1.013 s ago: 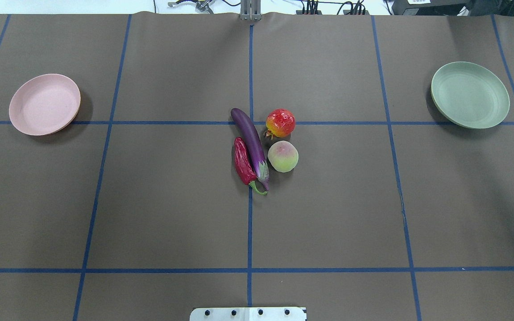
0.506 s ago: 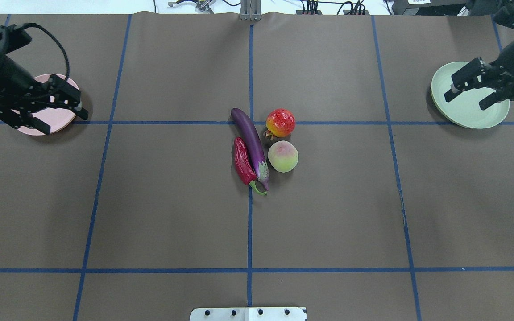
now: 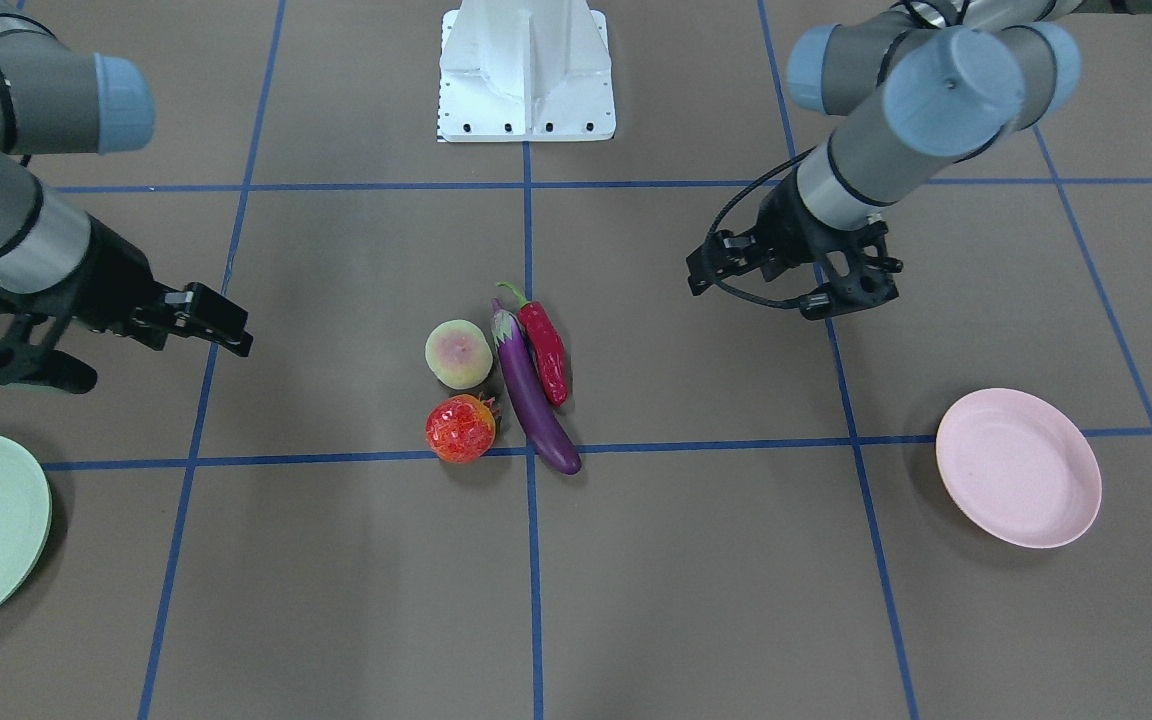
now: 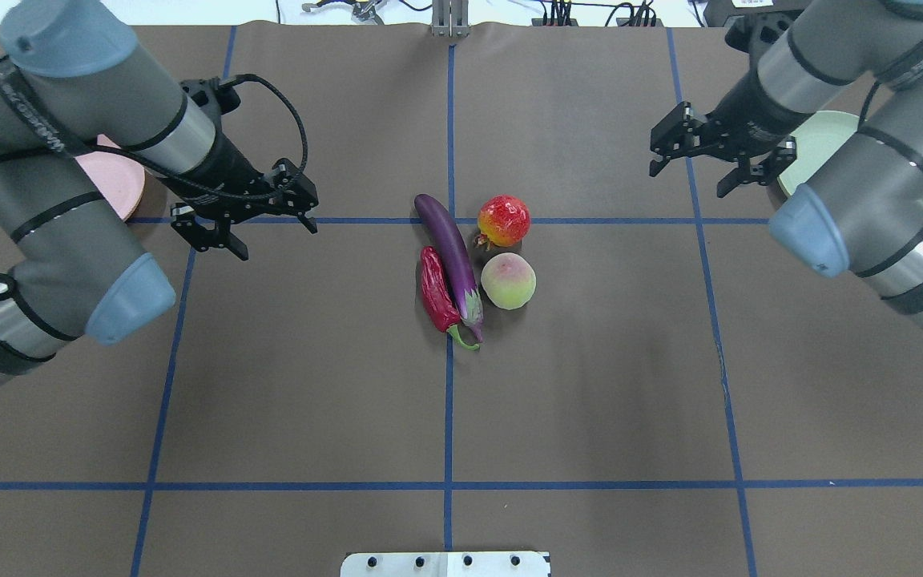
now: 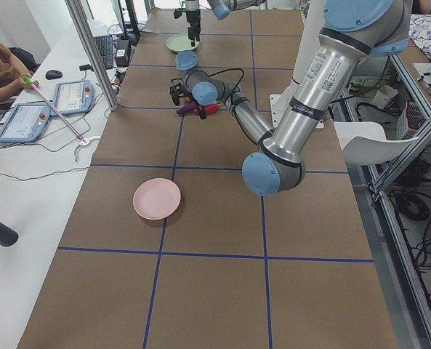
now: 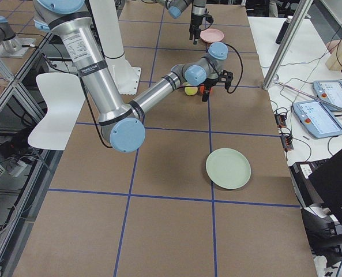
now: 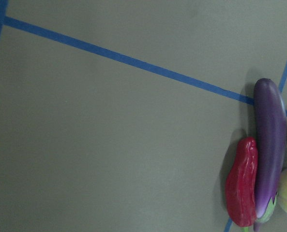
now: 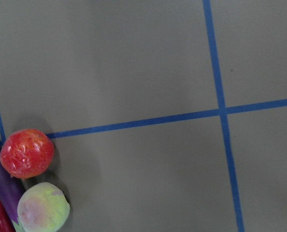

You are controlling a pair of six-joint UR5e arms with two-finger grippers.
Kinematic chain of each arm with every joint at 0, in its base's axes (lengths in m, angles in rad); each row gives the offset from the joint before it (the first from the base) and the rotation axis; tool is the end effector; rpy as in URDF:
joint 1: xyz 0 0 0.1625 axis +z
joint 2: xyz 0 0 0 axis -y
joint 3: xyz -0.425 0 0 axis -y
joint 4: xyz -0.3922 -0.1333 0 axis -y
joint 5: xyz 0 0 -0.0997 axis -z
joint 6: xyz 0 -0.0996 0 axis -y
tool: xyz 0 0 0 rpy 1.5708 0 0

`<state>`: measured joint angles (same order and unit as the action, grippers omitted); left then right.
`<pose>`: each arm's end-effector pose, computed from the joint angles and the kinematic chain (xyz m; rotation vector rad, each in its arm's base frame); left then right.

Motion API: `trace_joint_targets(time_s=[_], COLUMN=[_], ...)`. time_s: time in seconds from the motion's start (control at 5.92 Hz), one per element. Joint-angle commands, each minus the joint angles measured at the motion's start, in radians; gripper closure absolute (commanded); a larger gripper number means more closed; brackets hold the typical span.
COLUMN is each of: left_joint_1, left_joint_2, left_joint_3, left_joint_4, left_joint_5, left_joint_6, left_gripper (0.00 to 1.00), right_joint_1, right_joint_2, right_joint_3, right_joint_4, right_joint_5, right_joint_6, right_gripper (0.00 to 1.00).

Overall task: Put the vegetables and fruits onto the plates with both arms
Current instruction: 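Move the right gripper to the red apple while the left gripper approaches the chili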

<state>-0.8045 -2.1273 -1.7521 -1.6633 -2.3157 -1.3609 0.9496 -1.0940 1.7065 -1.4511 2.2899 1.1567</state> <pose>0.3937 -0.5039 0.2354 -0.2281 1.0295 -0.2297 -0.3176 -0.5600 0.3037 -0.0916 -0.9750 0.2291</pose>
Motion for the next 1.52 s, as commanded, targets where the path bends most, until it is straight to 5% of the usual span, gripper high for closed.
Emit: trace_joint_targets(time_s=[0.0,0.68,1.35], left_joint_1=[0.068,0.088,0.090], left_joint_2=[-0.043,-0.052,-0.054], left_joint_3=[0.035,0.046,0.049], left_joint_4=[-0.003,-0.003,-0.003], left_joint_5=[0.076,0.085,0.087], left_joint_6=[-0.044,-0.055,-0.055], left_gripper=[0.00,0.00,0.00], right_joint_1=[-0.096,-0.221,-0.262], right_joint_2=[0.115,0.209,0.220], right_joint_3=[-0.197,-0.359,-0.367], right_joint_4=[0.229,0.433,0.433], right_joint_5=[-0.149,-0.389,-0.423], right_joint_6=[0.326,0.815,0.879], right_gripper=[0.01,0.01,0.02])
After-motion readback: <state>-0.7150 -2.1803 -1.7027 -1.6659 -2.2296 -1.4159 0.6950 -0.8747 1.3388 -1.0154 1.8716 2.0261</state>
